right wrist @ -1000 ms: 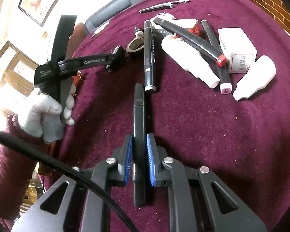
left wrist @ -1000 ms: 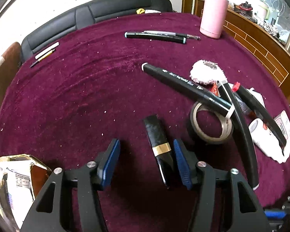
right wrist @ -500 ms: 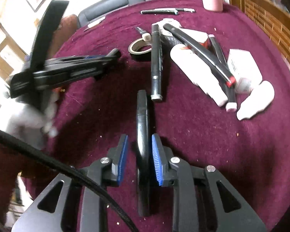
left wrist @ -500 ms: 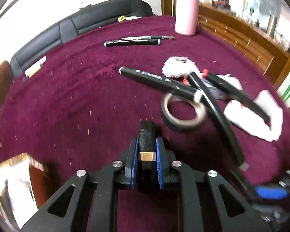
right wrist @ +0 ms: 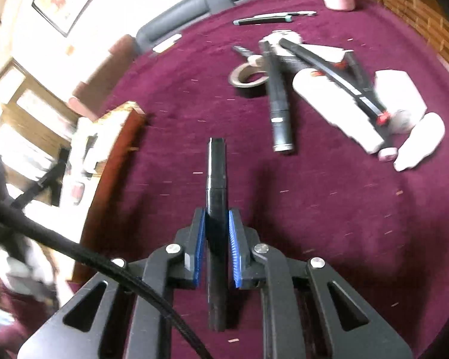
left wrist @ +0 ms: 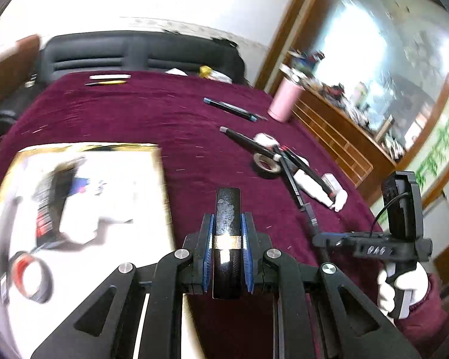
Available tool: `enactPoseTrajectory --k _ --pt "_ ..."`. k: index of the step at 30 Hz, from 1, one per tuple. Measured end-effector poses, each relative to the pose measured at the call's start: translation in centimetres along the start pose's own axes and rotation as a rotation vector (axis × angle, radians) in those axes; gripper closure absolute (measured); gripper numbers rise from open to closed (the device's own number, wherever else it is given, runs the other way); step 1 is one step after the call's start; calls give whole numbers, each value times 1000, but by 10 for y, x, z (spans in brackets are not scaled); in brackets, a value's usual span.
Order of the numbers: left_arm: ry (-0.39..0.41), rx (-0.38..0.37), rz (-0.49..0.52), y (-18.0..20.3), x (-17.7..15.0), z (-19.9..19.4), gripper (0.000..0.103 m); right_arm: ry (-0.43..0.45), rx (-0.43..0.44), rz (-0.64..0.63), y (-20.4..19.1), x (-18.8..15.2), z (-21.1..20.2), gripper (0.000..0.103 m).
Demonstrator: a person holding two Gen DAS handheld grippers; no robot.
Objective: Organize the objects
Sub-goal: 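Carry the lipstick and marker into the tray and open both grippers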
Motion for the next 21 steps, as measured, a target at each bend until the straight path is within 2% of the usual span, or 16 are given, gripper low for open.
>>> enactPoseTrajectory --k 3,8,14,17,21 --pt "25 79 -43 -30 -16 -32 89 -26 96 3 -23 -1 3 90" --pt "34 178 -151 -80 -42 -61 89 -71 222 -40 -75 -1 21 90" --pt "11 227 -220 -115 -61 -61 89 -171 334 -111 -144 2 62 90" --pt "-16 232 -228 -124 -66 -53 89 -217 319 -156 -172 1 87 90" --pt "-32 204 -220 -121 -65 -44 89 -276 243 -184 -196 0 132 90"
Point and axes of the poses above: each gripper's, at about its wrist camera, not at the fingertips, and z roughly the way its jaws point, y to its right, x to its top, the point moved 1 cm from there along z, roughly the way its jaws point, and after that the axes turned 6 degrees about z, right-handed, at the moved point
